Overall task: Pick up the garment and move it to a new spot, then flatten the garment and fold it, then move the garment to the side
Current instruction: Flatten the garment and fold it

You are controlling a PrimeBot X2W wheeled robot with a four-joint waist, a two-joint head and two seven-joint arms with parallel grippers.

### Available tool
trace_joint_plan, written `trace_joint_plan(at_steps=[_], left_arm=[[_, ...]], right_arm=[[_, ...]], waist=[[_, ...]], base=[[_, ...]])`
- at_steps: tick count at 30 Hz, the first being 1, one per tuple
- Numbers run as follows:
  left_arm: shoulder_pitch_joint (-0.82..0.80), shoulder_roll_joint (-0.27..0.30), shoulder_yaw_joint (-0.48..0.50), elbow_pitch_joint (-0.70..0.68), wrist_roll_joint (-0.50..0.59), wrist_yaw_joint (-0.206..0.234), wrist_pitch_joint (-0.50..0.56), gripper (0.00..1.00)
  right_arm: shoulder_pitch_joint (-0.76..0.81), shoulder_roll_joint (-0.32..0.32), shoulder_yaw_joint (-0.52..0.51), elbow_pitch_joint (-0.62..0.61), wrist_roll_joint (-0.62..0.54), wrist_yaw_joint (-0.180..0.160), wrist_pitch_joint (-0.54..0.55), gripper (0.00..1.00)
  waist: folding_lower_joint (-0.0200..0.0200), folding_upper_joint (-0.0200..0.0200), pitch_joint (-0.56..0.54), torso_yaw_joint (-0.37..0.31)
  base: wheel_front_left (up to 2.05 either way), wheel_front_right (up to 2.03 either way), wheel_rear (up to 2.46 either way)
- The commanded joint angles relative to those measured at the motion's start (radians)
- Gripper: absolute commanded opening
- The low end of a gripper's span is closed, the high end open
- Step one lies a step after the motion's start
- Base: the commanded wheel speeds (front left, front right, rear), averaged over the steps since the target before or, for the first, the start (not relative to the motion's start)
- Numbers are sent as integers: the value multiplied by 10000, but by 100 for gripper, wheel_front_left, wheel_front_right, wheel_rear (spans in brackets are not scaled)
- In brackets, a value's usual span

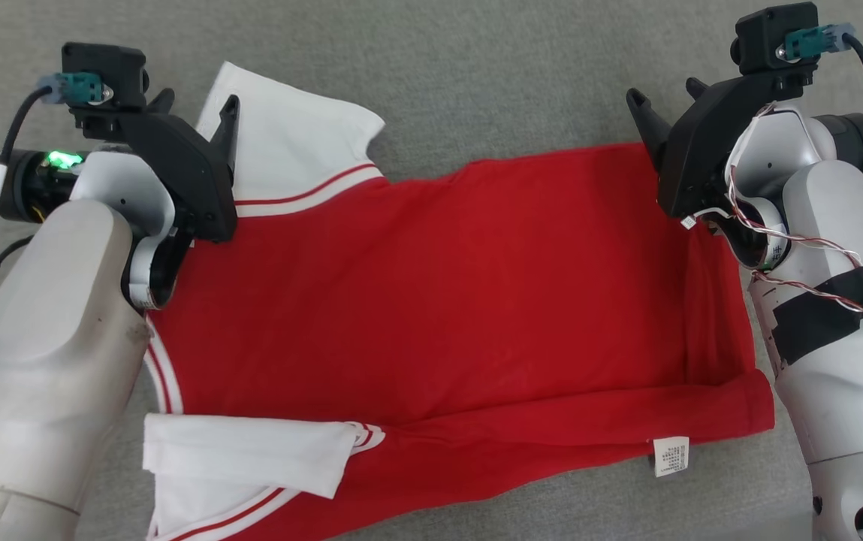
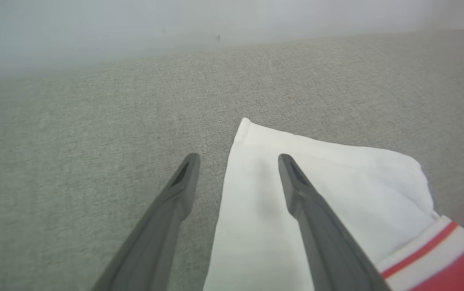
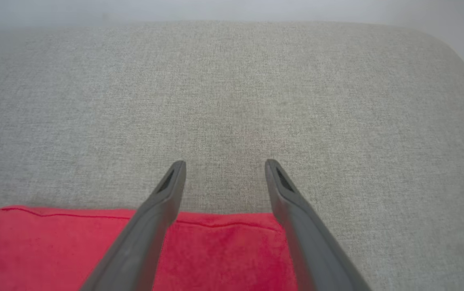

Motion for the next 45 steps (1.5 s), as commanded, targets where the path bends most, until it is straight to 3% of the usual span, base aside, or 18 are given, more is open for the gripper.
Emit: trace_joint_plan(at_steps=[1,8,11,12,13,24,28,35,45], left_arm=[[-219,5,-40,189,128,-30,69,100],[-495,152,-130,731,117,20,438,100],[-489,222,-317,1007,115,-150,931,100],[-443,249,-408,1071,61,-235,1290,19],[-416,273,-423,1095,-27,-235,1504,0],[-257,722,-392,371,-224,-260,2178,0],[-196,784,-367,83,-289,-196,2192,0],[-134,941,-356,-297,-318,-54,2232,0],[-16,1201,-347,-691,-261,195,2192,0]], right_arm=[[-115,-111,156,99,174,-23,-143,100],[-310,-216,692,346,539,-23,-258,100],[-431,-307,1083,441,732,-23,-188,100],[-485,-422,1285,482,926,-23,-87,100],[-521,-480,1389,487,1029,-23,-4,100],[-723,-1110,2145,69,2042,-24,405,100],[-736,-1399,1976,-275,2095,-24,104,100],[-218,-1938,1752,-769,2068,-24,614,100],[536,-1943,1735,-1126,1921,-24,1262,100]], waist=[[-3,-3,530,-456],[-3,-3,762,-639],[-3,-3,838,-703],[-3,-3,856,-707],[-3,-3,861,-701],[-3,-3,932,-607],[-3,-3,920,-608],[-3,-3,894,-670],[-3,-3,1074,-599]], base=[[0,0,0],[0,0,0],[0,0,0],[0,0,0],[0,0,0],[0,0,0],[0,0,0],[0,0,0],[0,0,0]])
